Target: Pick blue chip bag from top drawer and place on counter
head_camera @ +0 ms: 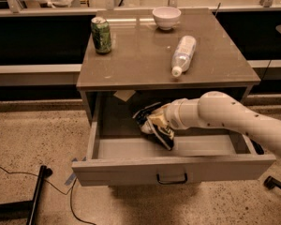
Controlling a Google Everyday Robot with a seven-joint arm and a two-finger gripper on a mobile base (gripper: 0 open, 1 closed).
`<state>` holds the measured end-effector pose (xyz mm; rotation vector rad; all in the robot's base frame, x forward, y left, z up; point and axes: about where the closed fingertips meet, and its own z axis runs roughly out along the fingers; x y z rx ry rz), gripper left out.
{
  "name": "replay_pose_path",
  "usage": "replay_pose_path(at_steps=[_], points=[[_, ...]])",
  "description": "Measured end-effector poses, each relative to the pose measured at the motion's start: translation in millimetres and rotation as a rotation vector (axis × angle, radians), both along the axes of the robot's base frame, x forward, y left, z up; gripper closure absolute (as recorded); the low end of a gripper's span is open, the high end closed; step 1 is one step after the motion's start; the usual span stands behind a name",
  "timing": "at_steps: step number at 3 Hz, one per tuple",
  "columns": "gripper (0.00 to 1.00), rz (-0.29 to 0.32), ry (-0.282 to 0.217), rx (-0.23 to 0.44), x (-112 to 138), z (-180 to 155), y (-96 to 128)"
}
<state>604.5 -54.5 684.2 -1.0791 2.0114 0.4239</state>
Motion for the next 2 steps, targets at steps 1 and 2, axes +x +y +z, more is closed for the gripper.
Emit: replay_pose_path(at_steps=[1,2], points=[[1.00,0.031,-0.133,0.035,-15,46,-11],[1.00,0.104,-0.279,0.051,-45,104,-12]])
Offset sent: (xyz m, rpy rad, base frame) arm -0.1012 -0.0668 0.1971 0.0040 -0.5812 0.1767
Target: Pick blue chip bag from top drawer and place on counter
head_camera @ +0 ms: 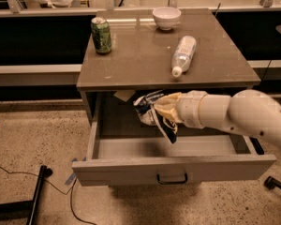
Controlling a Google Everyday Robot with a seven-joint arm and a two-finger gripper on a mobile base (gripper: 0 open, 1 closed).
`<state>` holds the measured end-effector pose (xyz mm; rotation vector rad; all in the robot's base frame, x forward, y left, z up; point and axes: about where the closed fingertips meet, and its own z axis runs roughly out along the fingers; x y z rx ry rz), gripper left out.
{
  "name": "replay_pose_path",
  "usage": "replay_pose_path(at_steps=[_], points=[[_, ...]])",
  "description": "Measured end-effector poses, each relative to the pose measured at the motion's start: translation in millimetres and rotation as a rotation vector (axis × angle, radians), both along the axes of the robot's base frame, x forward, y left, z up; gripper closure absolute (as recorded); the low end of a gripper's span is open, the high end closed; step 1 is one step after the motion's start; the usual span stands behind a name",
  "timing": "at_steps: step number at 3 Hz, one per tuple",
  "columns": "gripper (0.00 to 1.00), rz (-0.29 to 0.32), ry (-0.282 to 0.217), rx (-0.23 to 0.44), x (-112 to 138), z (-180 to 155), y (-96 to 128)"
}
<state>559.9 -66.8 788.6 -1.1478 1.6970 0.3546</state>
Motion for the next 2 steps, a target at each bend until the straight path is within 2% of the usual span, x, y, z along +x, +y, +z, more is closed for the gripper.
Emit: replay_pose_path(at_steps=[1,2], points=[[1.00,0.081,-0.141,-0.031,-39,60,-10],[1.00,0.113,-0.200,-0.097,-61,105,-34]])
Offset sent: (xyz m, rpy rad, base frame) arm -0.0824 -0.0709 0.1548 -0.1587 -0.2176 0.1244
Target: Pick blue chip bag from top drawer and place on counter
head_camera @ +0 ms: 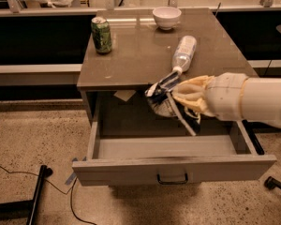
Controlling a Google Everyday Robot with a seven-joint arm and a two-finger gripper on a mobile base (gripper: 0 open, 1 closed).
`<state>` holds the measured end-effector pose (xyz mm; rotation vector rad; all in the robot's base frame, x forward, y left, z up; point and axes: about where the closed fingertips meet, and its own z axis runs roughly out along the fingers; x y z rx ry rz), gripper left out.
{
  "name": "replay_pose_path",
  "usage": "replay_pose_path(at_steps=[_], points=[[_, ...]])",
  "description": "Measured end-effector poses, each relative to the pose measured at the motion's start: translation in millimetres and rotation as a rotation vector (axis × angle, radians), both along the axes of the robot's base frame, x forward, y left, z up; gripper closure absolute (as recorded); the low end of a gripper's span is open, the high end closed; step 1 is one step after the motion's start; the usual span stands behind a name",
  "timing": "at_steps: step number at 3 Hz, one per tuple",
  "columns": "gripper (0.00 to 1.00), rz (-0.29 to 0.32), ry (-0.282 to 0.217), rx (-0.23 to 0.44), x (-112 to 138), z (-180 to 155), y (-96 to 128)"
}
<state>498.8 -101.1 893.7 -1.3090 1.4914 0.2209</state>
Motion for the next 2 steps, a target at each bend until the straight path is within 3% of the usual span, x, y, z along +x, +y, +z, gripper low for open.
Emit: replay_pose_path(at_steps=[1,2], points=[[1.00,-0.007,0.026,-0.119,12,57,-29],[1.00,-0.061,0.121,-0.239,51,92,-60]])
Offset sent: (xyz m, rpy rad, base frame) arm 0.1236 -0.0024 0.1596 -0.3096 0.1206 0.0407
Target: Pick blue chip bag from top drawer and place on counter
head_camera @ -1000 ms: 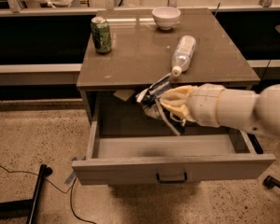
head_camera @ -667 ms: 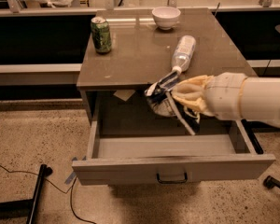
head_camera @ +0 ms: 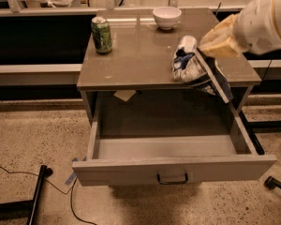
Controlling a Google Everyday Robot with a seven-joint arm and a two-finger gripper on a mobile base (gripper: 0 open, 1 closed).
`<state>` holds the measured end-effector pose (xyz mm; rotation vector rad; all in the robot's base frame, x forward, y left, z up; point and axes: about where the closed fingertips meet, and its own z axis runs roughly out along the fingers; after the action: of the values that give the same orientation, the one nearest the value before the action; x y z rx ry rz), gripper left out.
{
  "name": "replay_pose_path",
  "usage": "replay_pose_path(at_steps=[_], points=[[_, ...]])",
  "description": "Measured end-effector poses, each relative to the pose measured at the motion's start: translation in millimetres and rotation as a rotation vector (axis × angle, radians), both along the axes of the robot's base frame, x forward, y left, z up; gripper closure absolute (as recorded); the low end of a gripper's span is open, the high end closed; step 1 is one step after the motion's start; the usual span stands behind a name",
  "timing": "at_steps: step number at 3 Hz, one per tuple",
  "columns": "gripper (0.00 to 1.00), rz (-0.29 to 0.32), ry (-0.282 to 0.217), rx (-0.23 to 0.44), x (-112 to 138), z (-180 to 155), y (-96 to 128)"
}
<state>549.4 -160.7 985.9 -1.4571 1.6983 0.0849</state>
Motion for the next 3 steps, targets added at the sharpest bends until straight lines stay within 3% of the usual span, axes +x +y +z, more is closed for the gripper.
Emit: replay_pose_path(at_steps=[1,2,3], points=[[1.00,-0.099,0.084,-0.098,32,14,-33],[1.00,-0.190,0.136,-0.190,62,33,-53],[1.00,-0.249,0.115,-0.270,94,65,-54]])
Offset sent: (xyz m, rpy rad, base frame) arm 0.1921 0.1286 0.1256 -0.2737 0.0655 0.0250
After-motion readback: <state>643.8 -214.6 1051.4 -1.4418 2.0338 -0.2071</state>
